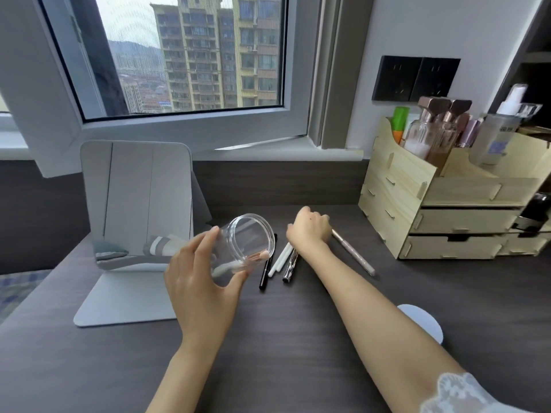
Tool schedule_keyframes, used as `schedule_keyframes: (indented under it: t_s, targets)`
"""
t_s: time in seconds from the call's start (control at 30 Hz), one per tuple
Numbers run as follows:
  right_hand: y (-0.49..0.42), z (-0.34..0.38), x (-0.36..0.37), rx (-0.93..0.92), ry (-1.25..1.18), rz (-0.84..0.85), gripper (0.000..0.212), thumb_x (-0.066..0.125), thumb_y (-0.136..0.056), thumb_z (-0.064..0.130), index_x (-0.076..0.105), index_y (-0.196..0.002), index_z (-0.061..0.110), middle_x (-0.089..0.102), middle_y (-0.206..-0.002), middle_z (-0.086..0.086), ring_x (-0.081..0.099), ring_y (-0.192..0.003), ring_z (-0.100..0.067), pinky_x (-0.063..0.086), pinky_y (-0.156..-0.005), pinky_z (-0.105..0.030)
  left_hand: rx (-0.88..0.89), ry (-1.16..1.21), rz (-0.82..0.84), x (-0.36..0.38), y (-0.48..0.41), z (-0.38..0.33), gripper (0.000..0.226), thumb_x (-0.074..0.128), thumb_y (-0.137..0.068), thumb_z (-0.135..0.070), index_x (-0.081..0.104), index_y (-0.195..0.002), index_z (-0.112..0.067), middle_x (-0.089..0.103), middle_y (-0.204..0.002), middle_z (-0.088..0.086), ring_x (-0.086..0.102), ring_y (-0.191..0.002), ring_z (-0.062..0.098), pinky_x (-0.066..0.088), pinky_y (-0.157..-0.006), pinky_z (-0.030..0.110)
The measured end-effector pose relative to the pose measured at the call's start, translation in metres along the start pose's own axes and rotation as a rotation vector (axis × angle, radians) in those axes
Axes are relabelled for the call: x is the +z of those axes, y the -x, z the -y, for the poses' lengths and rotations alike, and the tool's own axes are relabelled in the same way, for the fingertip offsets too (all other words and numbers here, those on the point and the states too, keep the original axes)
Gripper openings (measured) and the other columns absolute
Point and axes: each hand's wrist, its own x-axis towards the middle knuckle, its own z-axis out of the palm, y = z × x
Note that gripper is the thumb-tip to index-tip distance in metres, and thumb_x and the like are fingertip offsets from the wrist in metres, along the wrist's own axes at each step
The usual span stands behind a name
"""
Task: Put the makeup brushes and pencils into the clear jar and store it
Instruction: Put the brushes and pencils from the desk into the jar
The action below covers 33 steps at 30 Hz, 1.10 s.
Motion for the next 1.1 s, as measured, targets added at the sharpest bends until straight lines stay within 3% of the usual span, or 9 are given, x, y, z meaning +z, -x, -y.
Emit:
schedule_keyframes:
  t_s: [0.13, 0.27, 0.33, 0.4, 0.5, 0.6, 0.77, 0.93, 1.1]
  targets:
    - [-0.025, -0.003, -0.002, 0.177, -0.112, 0.125, 0.043, 0.057, -0.085, 0.011, 0.052, -0.126, 0.004, 0.059, -0.130, -0.010, 0.056, -0.121, -0.028, 0.049, -0.092, -0.033, -0.013, 0.001, -0.002, 0.000, -0.002, 0.001, 0.069, 0.080, -0.059, -0.028, 0.052, -0.121, -0.015, 0.061, -0.116, 0.010, 0.047, -0.102, 0.018, 0.029, -0.090, 0.027]
    - [-0.035, -0.002, -0.005, 0.265, -0.251, 0.185, 0.029, 0.062, -0.082, 0.010, 0.064, -0.111, 0.006, 0.066, -0.119, -0.010, 0.064, -0.109, -0.027, 0.052, -0.084, -0.031, -0.007, -0.009, 0.002, 0.001, -0.003, 0.002, 0.068, 0.077, -0.060, -0.031, 0.051, -0.121, -0.016, 0.061, -0.116, 0.011, 0.046, -0.110, 0.021, 0.026, -0.093, 0.024]
    - [-0.037, -0.002, -0.008, 0.295, -0.280, 0.225, 0.017, 0.066, -0.079, 0.010, 0.064, -0.095, 0.005, 0.068, -0.100, -0.010, 0.067, -0.083, -0.025, 0.054, -0.065, -0.028, -0.001, -0.018, 0.017, 0.002, -0.002, 0.003, 0.070, 0.082, -0.060, -0.028, 0.051, -0.121, -0.016, 0.061, -0.117, 0.011, 0.045, -0.113, 0.021, 0.025, -0.094, 0.024]
    - [-0.039, -0.002, -0.010, 0.318, -0.298, 0.241, 0.014, 0.065, -0.076, 0.009, 0.054, -0.070, 0.004, 0.060, -0.076, -0.008, 0.055, -0.055, -0.020, 0.041, -0.041, -0.023, 0.003, -0.029, 0.034, 0.004, -0.001, 0.004, 0.074, 0.087, -0.058, -0.023, 0.051, -0.122, -0.017, 0.061, -0.117, 0.010, 0.043, -0.115, 0.020, 0.025, -0.096, 0.025]
    - [-0.046, -0.004, -0.008, 0.311, -0.521, 0.270, 0.021, 0.061, -0.070, 0.002, 0.045, -0.057, 0.009, 0.056, -0.061, -0.006, 0.053, -0.047, -0.019, 0.040, -0.043, -0.021, 0.019, -0.039, 0.048, 0.005, 0.000, 0.005, 0.078, 0.088, -0.056, -0.020, 0.049, -0.123, -0.019, 0.061, -0.118, 0.009, 0.045, -0.114, 0.022, 0.031, -0.097, 0.033]
    - [-0.043, -0.010, -0.029, 0.286, -0.795, 0.251, 0.022, 0.056, -0.072, -0.005, 0.047, -0.054, 0.006, 0.047, -0.044, -0.007, 0.034, -0.020, -0.008, 0.029, -0.029, -0.011, 0.021, -0.045, 0.051, 0.006, 0.001, 0.006, 0.078, 0.088, -0.057, -0.021, 0.048, -0.124, -0.023, 0.061, -0.118, 0.008, 0.049, -0.109, 0.023, 0.038, -0.093, 0.042]
    - [0.001, -0.031, -0.095, 0.000, -1.141, -0.100, 0.024, 0.056, -0.083, -0.001, 0.059, -0.062, 0.011, 0.055, -0.059, -0.005, 0.050, -0.048, -0.009, 0.045, -0.035, -0.012, 0.023, -0.076, 0.064, 0.008, 0.002, 0.007, 0.077, 0.088, -0.057, -0.024, 0.048, -0.124, -0.023, 0.061, -0.118, 0.007, 0.054, -0.106, 0.028, 0.041, -0.090, 0.045]
    - [0.080, -0.056, -0.137, -0.230, -1.478, -0.297, 0.021, 0.054, -0.090, -0.001, 0.061, -0.075, 0.013, 0.061, -0.064, 0.000, 0.059, -0.050, -0.004, 0.054, -0.050, -0.017, 0.041, -0.086, 0.068, 0.010, 0.003, 0.004, 0.077, 0.088, -0.057, -0.025, 0.049, -0.123, -0.023, 0.062, -0.117, 0.006, 0.053, -0.106, 0.025, 0.040, -0.091, 0.043]
    - [0.118, -0.053, -0.111, -0.408, -1.269, -0.267, 0.017, 0.060, -0.087, 0.000, 0.062, -0.081, 0.016, 0.070, -0.066, 0.003, 0.069, -0.061, -0.010, 0.058, -0.065, -0.023, 0.092, -0.050, 0.075, 0.009, 0.005, 0.000, 0.080, 0.089, -0.054, -0.020, 0.048, -0.122, -0.023, 0.062, -0.117, 0.007, 0.050, -0.108, 0.021, 0.038, -0.092, 0.042]
